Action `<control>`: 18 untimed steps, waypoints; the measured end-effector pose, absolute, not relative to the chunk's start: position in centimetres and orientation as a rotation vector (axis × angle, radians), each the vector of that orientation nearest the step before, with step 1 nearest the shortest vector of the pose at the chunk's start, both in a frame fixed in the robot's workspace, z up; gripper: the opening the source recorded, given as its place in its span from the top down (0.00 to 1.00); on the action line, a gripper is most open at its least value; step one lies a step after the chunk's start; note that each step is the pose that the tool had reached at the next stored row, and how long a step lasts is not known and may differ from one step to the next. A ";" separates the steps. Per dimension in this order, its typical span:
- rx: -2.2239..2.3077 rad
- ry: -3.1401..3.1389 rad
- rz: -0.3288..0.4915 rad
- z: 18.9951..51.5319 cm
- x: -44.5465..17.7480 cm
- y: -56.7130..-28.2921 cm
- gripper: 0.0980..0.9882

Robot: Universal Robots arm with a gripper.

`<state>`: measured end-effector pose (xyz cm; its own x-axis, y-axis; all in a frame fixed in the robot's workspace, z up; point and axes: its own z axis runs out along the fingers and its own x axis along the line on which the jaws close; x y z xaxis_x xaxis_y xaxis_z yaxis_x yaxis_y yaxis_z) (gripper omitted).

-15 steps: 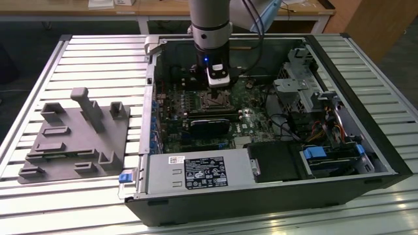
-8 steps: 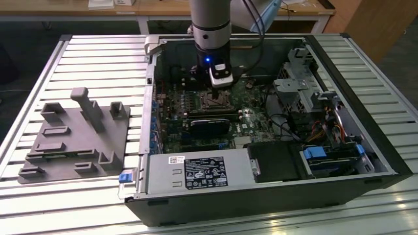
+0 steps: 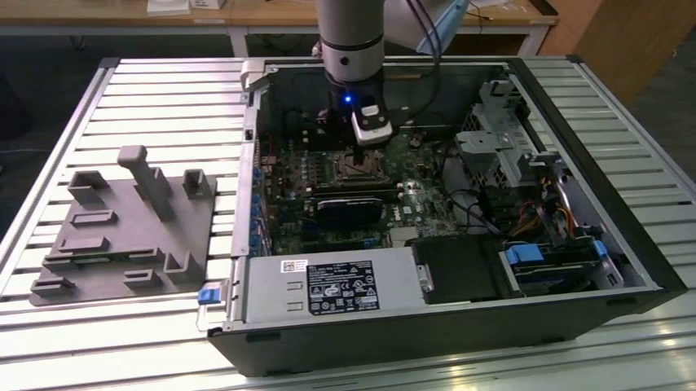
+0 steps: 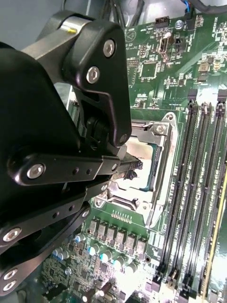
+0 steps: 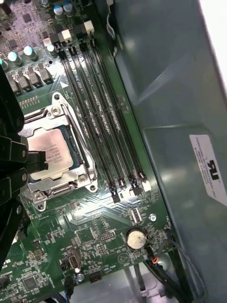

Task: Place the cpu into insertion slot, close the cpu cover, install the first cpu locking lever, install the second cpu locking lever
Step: 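Install the first cpu locking lever, then install the second cpu locking lever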

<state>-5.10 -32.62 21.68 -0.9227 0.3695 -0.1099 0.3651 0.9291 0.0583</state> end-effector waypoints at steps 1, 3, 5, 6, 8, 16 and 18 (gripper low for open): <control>0.565 2.968 0.056 21.8 -5.1 -32.6 0.99; 0.563 2.969 0.056 22.2 -5.1 -32.6 0.99; 0.561 2.969 0.056 22.6 -5.1 -32.6 0.99; 0.560 2.970 0.056 22.8 -5.1 -32.6 0.99; 0.560 2.970 0.055 23.2 -5.1 -32.6 0.99; 0.559 2.969 0.054 24.0 -5.1 -32.6 0.99; 0.559 2.970 0.054 24.1 -5.1 -32.6 0.99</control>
